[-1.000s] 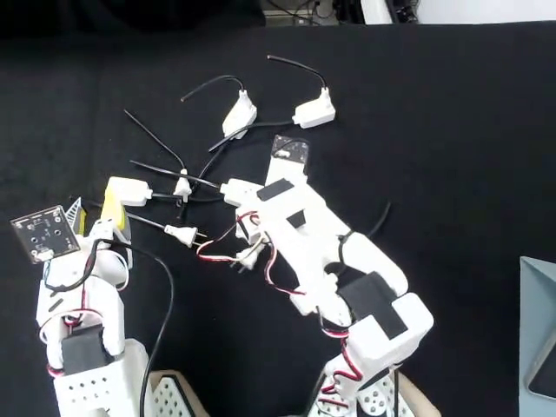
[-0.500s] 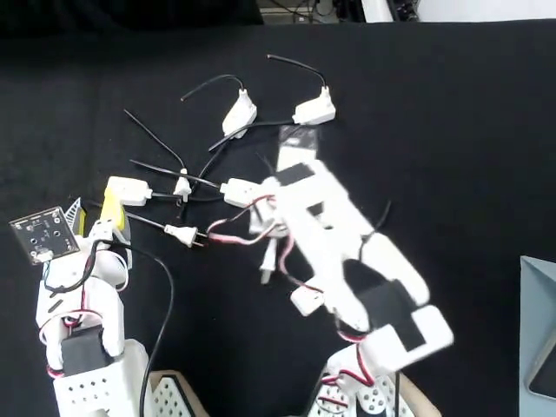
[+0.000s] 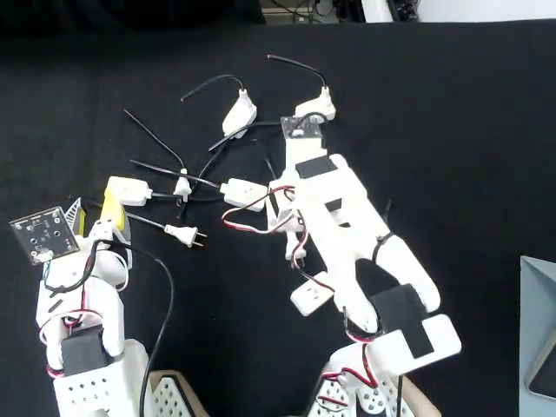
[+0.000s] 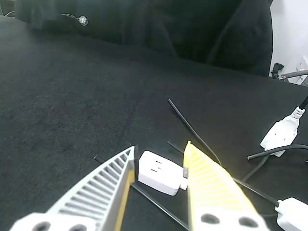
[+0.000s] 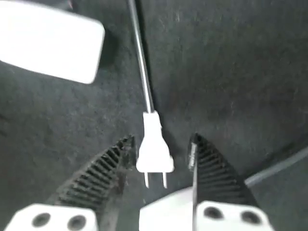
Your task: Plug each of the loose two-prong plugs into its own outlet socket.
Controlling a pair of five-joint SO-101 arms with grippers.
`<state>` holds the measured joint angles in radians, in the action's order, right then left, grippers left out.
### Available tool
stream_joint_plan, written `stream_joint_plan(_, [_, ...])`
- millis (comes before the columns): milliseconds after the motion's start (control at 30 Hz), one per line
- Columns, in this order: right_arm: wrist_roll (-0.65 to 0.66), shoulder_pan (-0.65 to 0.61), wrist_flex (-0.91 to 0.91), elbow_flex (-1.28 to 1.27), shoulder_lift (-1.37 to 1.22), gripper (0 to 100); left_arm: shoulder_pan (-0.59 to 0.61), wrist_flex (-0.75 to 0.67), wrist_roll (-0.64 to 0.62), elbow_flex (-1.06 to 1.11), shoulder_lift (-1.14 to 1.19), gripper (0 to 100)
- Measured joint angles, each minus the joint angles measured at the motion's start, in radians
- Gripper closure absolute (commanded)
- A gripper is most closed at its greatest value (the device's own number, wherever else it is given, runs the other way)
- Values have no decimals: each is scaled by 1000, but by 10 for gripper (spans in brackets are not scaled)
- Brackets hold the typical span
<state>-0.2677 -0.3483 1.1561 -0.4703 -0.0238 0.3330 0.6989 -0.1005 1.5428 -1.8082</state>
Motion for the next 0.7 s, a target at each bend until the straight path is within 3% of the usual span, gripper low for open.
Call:
stream_joint_plan(267, [28,-2,153,0,2,807,0,0,0,0,0,830])
stream_joint_plan(433, [78,-2,167,0,2,807,0,0,0,0,0,830])
stream_joint_plan(700, [48,-23,166,0,2,807,0,0,0,8,0,830])
